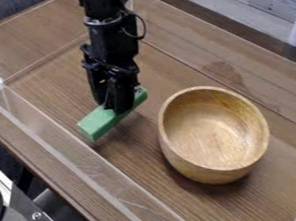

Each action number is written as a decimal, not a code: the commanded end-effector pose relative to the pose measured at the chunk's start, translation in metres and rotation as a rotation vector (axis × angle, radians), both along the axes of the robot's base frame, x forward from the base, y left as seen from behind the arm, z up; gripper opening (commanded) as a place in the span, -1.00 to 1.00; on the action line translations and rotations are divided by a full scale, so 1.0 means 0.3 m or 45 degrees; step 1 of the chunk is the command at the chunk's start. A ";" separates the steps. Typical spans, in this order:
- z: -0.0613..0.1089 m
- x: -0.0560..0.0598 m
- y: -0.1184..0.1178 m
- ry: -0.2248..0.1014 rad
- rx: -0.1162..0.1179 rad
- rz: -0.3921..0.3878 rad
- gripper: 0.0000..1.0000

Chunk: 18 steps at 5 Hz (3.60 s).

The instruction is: Remove the green block from inside the brown bowl and put it on the table

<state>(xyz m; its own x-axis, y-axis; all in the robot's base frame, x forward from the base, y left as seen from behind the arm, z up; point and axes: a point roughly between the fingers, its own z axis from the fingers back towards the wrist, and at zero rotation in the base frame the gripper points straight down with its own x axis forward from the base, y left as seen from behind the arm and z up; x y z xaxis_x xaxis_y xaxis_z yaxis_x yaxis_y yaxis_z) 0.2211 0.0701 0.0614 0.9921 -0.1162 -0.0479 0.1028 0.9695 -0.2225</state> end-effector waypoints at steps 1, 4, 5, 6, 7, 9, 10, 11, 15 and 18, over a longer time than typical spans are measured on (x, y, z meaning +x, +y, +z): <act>0.033 0.035 0.023 -0.063 0.011 0.041 -1.00; 0.031 0.043 0.033 -0.126 -0.052 0.046 -1.00; 0.038 0.049 0.023 -0.144 -0.054 0.059 -1.00; 0.040 0.052 0.004 -0.143 -0.052 0.066 -1.00; 0.043 0.052 -0.013 -0.140 -0.048 0.072 -1.00; 0.035 0.029 0.001 -0.157 -0.037 0.037 -1.00; 0.027 0.013 0.004 -0.128 -0.035 0.023 -1.00; 0.019 -0.001 0.005 -0.101 -0.034 0.010 -1.00; -0.051 0.039 0.048 -0.178 -0.072 0.081 1.00; 0.024 0.039 0.031 -0.229 -0.047 0.227 1.00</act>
